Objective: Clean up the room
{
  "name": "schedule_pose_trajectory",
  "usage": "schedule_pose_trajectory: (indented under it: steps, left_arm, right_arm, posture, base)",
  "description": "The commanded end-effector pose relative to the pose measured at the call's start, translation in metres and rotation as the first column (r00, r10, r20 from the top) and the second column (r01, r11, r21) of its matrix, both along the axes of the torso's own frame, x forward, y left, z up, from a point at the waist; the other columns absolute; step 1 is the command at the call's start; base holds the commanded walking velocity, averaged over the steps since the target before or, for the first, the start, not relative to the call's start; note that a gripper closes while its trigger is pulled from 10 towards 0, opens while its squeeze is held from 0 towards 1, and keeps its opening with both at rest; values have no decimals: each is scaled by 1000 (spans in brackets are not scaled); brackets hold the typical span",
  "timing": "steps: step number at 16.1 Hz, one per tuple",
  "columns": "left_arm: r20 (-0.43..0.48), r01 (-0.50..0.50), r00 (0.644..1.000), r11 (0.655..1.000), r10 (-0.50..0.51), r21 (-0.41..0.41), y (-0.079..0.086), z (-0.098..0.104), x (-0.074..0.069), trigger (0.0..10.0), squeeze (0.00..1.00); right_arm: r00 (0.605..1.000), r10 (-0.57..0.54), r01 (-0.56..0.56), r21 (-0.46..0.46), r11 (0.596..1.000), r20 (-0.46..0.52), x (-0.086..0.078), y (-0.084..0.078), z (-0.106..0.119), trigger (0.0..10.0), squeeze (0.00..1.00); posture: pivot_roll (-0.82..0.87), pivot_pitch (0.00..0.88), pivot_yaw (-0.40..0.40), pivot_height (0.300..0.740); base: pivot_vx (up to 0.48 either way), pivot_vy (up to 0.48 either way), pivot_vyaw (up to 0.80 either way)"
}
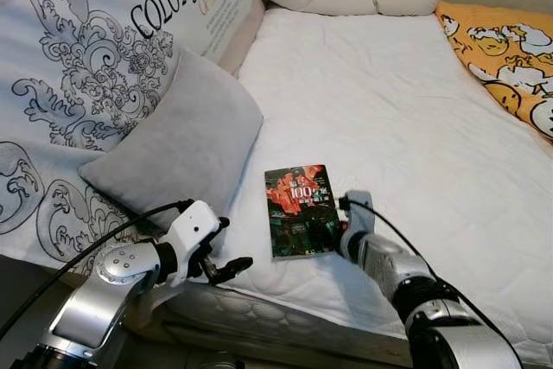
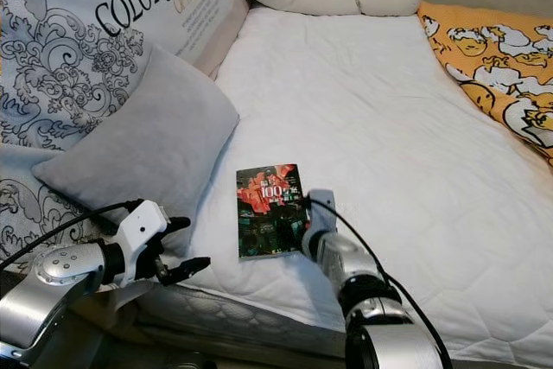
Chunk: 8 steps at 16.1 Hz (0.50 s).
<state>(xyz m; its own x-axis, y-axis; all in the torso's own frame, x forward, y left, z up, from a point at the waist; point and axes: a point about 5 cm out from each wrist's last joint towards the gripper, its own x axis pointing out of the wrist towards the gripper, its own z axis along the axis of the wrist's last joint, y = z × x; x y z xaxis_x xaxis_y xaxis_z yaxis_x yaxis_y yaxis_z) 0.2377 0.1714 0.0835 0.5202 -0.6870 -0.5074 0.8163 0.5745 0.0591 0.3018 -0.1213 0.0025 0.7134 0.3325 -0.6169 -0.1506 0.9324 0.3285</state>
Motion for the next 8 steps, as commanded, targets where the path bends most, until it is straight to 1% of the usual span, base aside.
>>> schedule_pose_trajectory:
  steps: [1,3,4,5,6,8]
  left_arm:
    - [10,4,1000,1000,-5,12,2,3,2,10000,141]
    - [10,5,1000,1000,-5,12,3,3,2,10000,145]
    - [10,6,1000,1000,-6,13,2,3,3,10000,145]
    - [10,7,1000,1000,-8,14,2,3,3,10000,145]
    - [12,10,1000,1000,-10,14,2,4,4,10000,141]
    - [12,13,1000,1000,-13,15,2,4,4,10000,141]
  right_arm:
    - [1000,10,-11,46,999,9,2,4,4,10000,0]
    - [1000,18,-17,105,994,-2,1,10,4,10000,0]
    - [999,26,-23,158,987,-19,-1,15,3,10000,0]
    - [999,21,-17,165,986,-26,-2,15,2,10000,0]
    - [999,-8,16,203,979,-39,-3,14,1,10000,0]
    - [998,-26,39,264,964,-54,-3,13,2,10000,0]
  posture:
    - [155,0,2,740]
    - [155,0,4,740]
    - [155,0,5,740]
    - [156,0,5,740]
    - [157,0,5,740]
    - [155,0,7,740]
  base:
    - [0,0,0]
    - [0,0,0]
    - [0,0,0]
    - [0,0,0]
    - [0,0,0]
    - [0,0,0]
